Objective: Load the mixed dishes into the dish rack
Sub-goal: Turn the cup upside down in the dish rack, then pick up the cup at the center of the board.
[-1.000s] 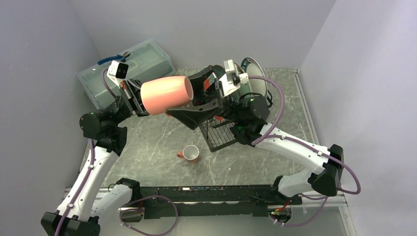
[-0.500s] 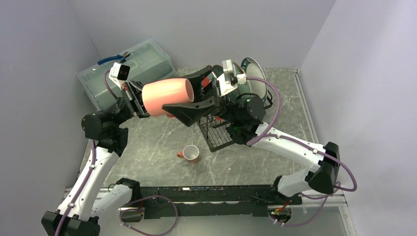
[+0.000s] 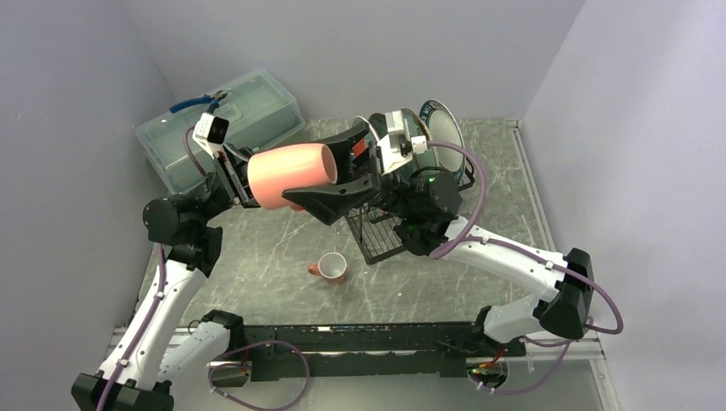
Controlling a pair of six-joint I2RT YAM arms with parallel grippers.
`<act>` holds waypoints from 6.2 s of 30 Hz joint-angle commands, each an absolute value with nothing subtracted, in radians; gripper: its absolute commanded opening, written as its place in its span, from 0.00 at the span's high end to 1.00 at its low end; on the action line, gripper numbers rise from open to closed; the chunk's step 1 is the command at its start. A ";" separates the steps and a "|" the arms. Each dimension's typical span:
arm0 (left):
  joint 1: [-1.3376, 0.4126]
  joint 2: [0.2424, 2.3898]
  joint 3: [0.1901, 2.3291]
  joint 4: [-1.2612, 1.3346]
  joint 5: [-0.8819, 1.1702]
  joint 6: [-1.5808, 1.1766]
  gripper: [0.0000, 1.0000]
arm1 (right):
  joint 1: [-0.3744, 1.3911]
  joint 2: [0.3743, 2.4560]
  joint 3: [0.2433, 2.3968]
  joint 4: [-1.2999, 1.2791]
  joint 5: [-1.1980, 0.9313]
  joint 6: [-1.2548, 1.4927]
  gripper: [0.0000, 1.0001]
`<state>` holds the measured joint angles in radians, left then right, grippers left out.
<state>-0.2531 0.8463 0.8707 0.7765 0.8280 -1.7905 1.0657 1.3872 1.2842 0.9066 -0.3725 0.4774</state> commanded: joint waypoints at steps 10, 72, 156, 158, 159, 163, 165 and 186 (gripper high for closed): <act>-0.253 0.801 0.850 0.590 0.873 -1.667 0.47 | 1.080 1.134 1.167 0.894 -0.269 0.343 0.84; -0.243 0.995 1.069 -0.387 0.943 -0.696 0.51 | 0.630 0.853 0.456 0.246 0.484 0.382 1.00; -0.242 0.965 0.985 -0.400 1.052 -0.728 0.55 | 0.675 1.334 0.595 0.403 0.922 0.789 0.00; -0.242 0.964 0.983 -0.399 1.054 -0.727 0.55 | 0.675 1.315 0.577 0.432 0.903 0.761 0.00; -0.242 0.963 0.985 -0.400 1.053 -0.725 0.55 | 0.675 1.308 0.571 0.441 0.893 0.746 0.00; -0.242 0.963 0.986 -0.406 1.048 -0.719 0.55 | 0.675 1.266 0.548 0.416 0.866 0.704 0.00; -0.242 0.959 0.988 -0.413 1.042 -0.712 0.54 | 0.676 1.231 0.526 0.396 0.853 0.694 0.00; -0.239 1.054 0.976 -0.657 0.777 -0.552 0.50 | 0.693 0.569 0.351 0.167 0.477 0.416 0.00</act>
